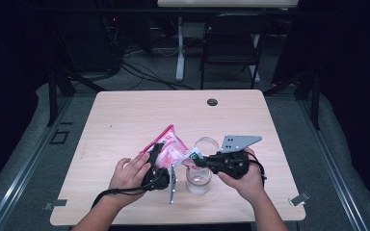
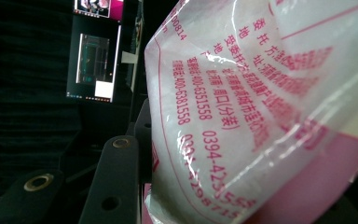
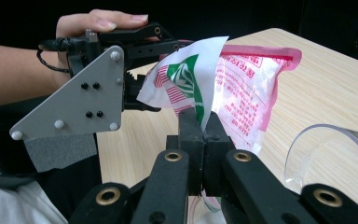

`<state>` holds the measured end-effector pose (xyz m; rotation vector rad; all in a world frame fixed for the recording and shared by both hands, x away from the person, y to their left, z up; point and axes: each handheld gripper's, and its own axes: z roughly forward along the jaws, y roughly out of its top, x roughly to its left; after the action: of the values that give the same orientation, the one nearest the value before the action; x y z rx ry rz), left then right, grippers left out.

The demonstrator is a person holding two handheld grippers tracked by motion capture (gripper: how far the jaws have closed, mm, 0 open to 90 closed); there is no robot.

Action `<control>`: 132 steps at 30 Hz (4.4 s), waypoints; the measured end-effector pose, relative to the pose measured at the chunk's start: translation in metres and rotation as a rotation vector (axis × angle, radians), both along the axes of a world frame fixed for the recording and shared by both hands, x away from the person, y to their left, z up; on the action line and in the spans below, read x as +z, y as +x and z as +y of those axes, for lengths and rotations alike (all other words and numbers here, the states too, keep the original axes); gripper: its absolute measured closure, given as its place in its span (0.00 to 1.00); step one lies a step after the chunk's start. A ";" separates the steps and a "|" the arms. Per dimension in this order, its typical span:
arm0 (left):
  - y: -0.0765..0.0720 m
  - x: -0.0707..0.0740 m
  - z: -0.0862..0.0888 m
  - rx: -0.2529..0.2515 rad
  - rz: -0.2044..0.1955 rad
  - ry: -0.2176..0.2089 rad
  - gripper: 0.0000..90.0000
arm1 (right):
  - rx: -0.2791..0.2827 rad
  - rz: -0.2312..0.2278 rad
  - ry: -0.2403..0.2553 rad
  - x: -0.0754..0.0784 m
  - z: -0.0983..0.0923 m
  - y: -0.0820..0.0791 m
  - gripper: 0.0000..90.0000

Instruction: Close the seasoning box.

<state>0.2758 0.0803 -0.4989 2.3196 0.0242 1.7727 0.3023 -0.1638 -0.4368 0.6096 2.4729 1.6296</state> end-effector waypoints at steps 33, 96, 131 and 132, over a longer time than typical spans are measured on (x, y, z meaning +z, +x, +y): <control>0.001 0.004 -0.004 -0.017 -0.027 0.060 0.70 | 0.014 0.014 -0.031 -0.003 -0.005 0.002 1.00; -0.001 0.017 -0.011 -0.043 -0.072 0.147 0.70 | 0.019 0.018 -0.038 -0.005 -0.011 0.003 0.99; 0.000 0.019 -0.012 -0.056 -0.092 0.158 0.70 | 0.013 0.020 -0.043 -0.007 -0.011 0.004 0.99; 0.000 0.019 -0.012 -0.057 -0.094 0.159 0.70 | 0.013 0.020 -0.043 -0.007 -0.011 0.004 0.99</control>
<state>0.2754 0.0681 -0.4795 2.3137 -0.2030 1.9165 0.3062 -0.1751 -0.4435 0.6085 2.5244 1.5783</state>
